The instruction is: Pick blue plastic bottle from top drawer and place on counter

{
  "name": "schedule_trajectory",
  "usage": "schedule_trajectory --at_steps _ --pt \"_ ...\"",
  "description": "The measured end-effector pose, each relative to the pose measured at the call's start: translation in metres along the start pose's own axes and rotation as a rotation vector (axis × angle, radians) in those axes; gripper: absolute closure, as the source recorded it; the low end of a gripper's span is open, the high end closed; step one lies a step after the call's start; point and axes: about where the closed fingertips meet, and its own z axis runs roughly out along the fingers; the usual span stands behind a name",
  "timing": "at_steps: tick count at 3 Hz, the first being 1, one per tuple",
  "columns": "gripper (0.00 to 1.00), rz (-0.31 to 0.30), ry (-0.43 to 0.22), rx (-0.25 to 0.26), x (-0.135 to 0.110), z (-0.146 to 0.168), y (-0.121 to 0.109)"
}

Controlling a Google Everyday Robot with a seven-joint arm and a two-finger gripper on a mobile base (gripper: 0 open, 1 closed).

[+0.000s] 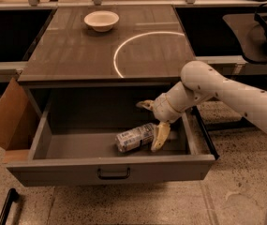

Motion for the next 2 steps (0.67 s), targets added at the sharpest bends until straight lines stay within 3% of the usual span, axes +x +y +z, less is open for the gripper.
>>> schedule_trajectory --at_steps 2 --pt "0.0 0.001 0.04 -0.025 -0.0018 0.0224 0.0012"
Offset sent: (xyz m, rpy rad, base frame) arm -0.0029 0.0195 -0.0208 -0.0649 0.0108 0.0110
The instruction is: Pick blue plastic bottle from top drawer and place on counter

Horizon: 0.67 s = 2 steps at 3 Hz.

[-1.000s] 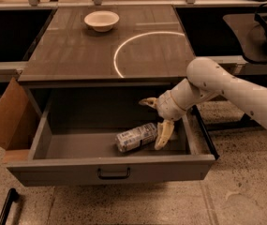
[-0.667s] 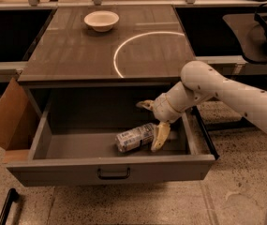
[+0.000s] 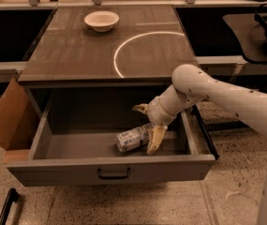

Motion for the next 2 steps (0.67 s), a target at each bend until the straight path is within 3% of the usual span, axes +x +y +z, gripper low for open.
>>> schedule_trajectory --at_steps 1,2 --pt "0.02 0.005 0.016 -0.01 -0.0007 0.007 0.0023" --pt "0.24 0.005 0.028 -0.014 -0.0009 0.0101 0.0045"
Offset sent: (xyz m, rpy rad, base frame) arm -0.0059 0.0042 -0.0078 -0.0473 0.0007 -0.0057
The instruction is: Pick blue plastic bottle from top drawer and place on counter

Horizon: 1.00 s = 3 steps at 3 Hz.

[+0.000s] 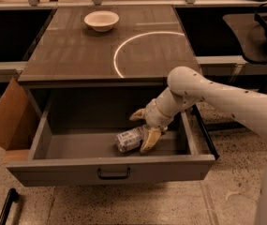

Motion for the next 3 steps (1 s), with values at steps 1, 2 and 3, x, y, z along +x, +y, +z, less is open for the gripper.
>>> schedule_trajectory --at_steps 1,2,3 --pt "0.47 -0.001 0.004 -0.003 -0.001 0.001 0.003" --pt "0.71 -0.009 0.005 -0.005 -0.003 0.0 0.006" --pt "0.94 -0.017 -0.003 0.028 -0.008 -0.022 0.01"
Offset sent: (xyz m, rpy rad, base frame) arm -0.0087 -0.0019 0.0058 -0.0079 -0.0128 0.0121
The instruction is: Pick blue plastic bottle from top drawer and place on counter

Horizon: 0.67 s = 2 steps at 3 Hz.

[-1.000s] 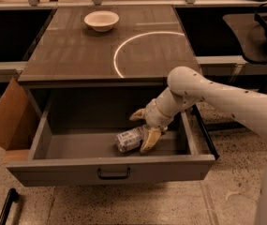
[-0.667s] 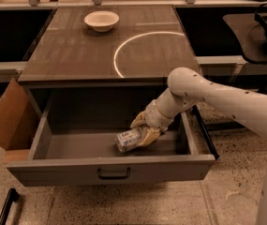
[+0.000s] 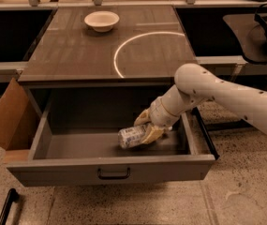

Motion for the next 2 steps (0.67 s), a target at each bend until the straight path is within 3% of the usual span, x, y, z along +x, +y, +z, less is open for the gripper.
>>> schedule_trajectory --at_steps 1,2 --pt "1.0 -0.016 -0.032 0.063 -0.008 -0.044 0.002" --pt "1.0 -0.024 -0.043 0.135 -0.011 -0.089 0.003"
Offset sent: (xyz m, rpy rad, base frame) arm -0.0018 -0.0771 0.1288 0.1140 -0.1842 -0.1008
